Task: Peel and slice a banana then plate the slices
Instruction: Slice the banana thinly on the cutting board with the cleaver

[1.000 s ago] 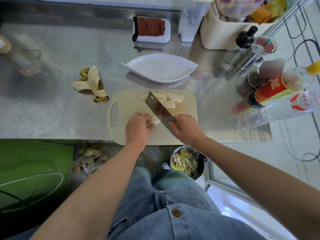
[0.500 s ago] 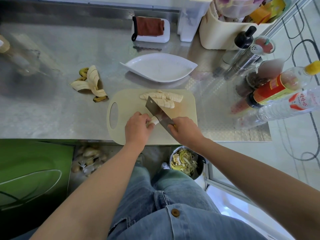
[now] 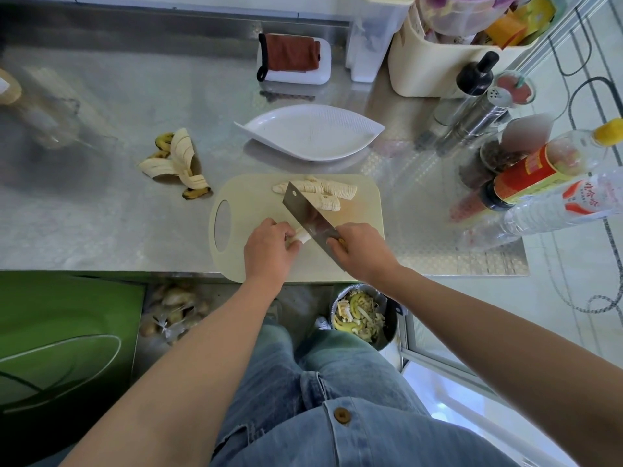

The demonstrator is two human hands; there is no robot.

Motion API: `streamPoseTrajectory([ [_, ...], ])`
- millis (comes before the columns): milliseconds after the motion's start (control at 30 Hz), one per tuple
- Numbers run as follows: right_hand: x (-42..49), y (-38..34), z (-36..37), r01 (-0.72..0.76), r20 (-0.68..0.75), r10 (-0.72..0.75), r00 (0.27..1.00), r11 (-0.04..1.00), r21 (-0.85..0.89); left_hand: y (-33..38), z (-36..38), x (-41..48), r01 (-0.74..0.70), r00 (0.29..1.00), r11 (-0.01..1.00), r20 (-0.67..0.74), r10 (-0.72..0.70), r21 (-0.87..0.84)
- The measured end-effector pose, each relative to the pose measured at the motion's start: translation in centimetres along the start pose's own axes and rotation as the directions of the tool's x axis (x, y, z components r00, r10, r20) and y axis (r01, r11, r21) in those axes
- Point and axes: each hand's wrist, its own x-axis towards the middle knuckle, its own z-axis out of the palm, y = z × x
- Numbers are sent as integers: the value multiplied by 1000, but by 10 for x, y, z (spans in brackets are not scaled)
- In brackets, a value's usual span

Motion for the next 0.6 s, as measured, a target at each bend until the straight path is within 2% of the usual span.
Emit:
streamPoseTrajectory([
  [200, -3, -2, -2, 12, -23, -12, 1000, 1000, 18, 0, 0, 0, 4, 1000, 1000, 0, -4, 1],
  [600, -4, -3, 0, -31, 73, 32, 997, 999, -14, 0, 0, 0, 3, 1000, 1000, 2, -3, 11],
])
